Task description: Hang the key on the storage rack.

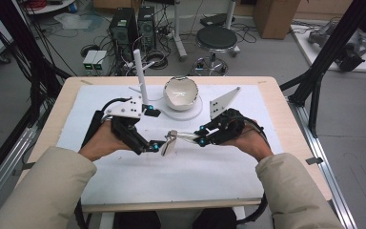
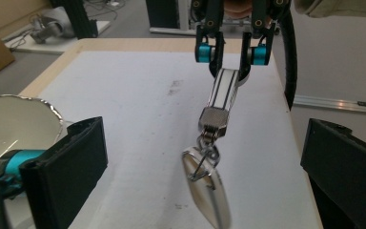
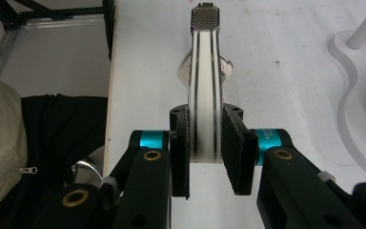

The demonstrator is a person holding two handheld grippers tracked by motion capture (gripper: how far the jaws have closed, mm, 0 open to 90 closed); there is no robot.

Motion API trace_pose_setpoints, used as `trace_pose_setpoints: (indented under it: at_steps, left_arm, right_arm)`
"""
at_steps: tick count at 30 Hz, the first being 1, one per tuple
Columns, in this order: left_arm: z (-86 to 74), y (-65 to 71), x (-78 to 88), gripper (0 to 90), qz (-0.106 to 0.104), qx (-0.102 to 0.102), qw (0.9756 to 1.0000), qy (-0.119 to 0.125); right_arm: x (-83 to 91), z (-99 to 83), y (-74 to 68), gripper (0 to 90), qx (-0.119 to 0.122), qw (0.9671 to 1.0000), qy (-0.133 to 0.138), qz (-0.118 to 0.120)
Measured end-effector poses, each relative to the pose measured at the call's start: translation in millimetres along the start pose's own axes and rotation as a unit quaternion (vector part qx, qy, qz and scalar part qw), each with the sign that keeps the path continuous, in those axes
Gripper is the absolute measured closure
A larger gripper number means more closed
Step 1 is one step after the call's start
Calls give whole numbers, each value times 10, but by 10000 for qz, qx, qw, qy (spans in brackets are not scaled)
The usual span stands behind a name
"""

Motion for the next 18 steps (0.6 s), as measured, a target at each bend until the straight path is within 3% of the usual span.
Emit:
trace_pose_setpoints:
  at_steps: [13,18]
  left_arm:
    - [-71,136,-258,134,-389,-99,9982,-450]
    - [-108,183,-292,290,-555,-131,9965,-606]
  right_arm:
    - [-97,46,-46,749,123,9998,-80,149]
    - [-109,37,-63,749,142,9996,-142,180]
Point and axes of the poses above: each handheld gripper's, and its own axes: x roughly backward along the jaws, z roughly out of its top, y roughly to its right, the point moved 10 cm from there along -x, roughly forward along the jaws, and after that the axes turned 4 degrees about -x, right-handed, at the moved point
